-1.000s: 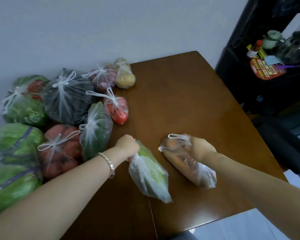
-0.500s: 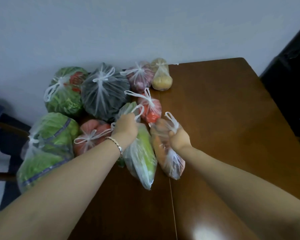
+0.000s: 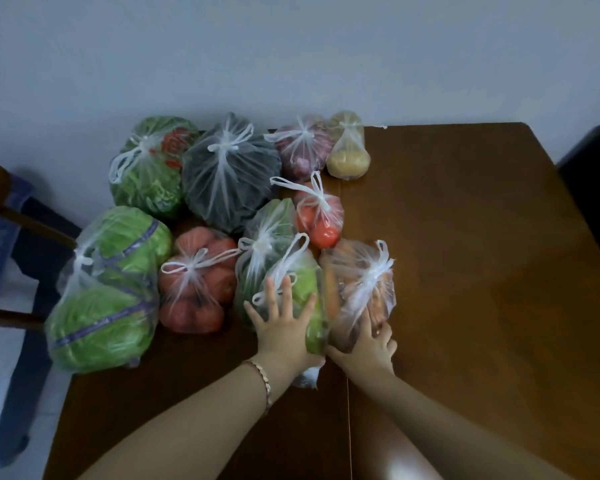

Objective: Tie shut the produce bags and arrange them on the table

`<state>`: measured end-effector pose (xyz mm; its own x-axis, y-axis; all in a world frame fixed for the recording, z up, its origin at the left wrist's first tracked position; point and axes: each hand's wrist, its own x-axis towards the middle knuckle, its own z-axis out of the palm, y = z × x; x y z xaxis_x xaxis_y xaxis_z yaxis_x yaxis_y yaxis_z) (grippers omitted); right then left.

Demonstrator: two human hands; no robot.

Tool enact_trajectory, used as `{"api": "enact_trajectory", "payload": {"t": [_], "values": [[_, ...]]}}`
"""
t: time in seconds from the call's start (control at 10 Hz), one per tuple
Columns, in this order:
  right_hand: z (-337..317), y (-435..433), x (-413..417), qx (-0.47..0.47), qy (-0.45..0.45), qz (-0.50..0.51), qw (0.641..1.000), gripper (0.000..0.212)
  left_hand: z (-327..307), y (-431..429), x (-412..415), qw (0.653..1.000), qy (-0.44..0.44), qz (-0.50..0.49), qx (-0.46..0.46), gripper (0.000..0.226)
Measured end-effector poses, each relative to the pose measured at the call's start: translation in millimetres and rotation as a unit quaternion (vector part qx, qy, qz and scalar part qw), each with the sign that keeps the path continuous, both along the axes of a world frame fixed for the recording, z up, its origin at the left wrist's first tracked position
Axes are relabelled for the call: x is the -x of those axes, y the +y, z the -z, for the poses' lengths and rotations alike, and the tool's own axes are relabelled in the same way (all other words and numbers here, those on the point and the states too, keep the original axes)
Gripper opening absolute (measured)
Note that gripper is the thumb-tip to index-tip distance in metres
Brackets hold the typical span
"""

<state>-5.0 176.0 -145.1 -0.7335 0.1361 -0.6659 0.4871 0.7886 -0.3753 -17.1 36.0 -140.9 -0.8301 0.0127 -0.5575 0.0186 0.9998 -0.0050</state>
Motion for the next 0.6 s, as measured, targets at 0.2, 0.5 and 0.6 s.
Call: {"api": "enact_trajectory", "payload": {"t": [0.2, 0.5, 0.6], "values": [[11, -22, 6, 0.017, -0.002, 0.045, 0.999, 0.104, 1, -11, 11, 1.000, 0.001, 0.022, -0.023, 0.099], [-27, -1, 21, -0.074, -0.072, -0.111, 0.988, 0.083, -33, -20, 32, 0.997, -0.069, 0.041, -0.019, 0.088], [-51, 3, 27, -0.089, -0.057, -0.168, 0.980, 0.057, -61, -10, 50, 0.998, -0.041, 0.037, -0.006, 0.054]]}}
